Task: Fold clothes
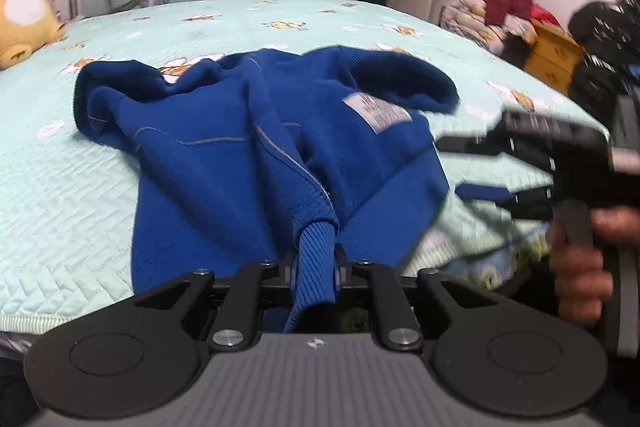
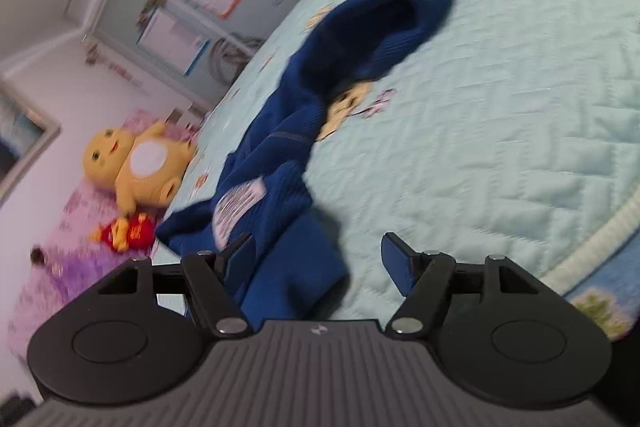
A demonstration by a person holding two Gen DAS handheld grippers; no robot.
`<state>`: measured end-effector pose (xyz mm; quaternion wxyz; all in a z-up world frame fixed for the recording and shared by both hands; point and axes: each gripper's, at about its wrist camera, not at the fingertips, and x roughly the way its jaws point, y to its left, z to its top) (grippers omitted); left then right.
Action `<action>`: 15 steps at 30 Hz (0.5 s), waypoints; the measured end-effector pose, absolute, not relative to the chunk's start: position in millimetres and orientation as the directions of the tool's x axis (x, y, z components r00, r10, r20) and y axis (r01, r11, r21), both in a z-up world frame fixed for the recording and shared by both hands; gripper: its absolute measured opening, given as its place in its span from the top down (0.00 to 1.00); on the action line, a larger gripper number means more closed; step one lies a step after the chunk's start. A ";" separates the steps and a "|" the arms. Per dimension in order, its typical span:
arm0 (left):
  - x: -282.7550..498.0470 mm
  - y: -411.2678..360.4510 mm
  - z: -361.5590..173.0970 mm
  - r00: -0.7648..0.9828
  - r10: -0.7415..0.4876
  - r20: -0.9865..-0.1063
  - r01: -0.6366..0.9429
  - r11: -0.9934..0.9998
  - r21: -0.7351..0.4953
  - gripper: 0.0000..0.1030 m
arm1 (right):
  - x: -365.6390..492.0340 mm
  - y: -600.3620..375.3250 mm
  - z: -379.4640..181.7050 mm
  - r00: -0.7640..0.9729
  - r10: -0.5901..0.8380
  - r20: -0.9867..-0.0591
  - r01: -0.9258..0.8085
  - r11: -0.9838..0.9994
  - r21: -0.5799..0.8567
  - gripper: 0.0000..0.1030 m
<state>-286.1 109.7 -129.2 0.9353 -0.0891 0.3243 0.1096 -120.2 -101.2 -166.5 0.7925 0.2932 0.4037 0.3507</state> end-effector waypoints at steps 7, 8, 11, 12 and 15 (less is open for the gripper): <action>-290.6 111.7 -115.1 0.786 0.203 -0.584 -0.306 0.948 -0.083 0.60 | -134.1 -74.3 -159.6 0.402 0.807 -0.433 -0.446 0.585 0.677 0.31; -289.8 114.0 -115.3 0.781 0.207 -0.590 -0.318 0.944 -0.090 0.60 | -135.1 -69.3 -158.4 0.399 0.802 -0.444 -0.467 0.594 0.655 0.44; -296.8 117.2 -113.1 0.778 0.212 -0.591 -0.325 0.941 -0.091 0.59 | -141.5 -55.8 -154.4 0.431 0.743 -0.512 -0.519 0.668 0.533 0.96; -296.9 116.3 -112.1 0.780 0.216 -0.588 -0.324 0.943 -0.083 0.59 | -144.3 -56.9 -152.2 0.465 0.715 -0.521 -0.518 0.698 0.495 0.96; -295.7 112.1 -110.2 0.776 0.240 -0.583 -0.326 0.944 -0.046 0.59 | -149.3 -68.5 -144.5 0.564 0.645 -0.515 -0.486 0.764 0.424 0.96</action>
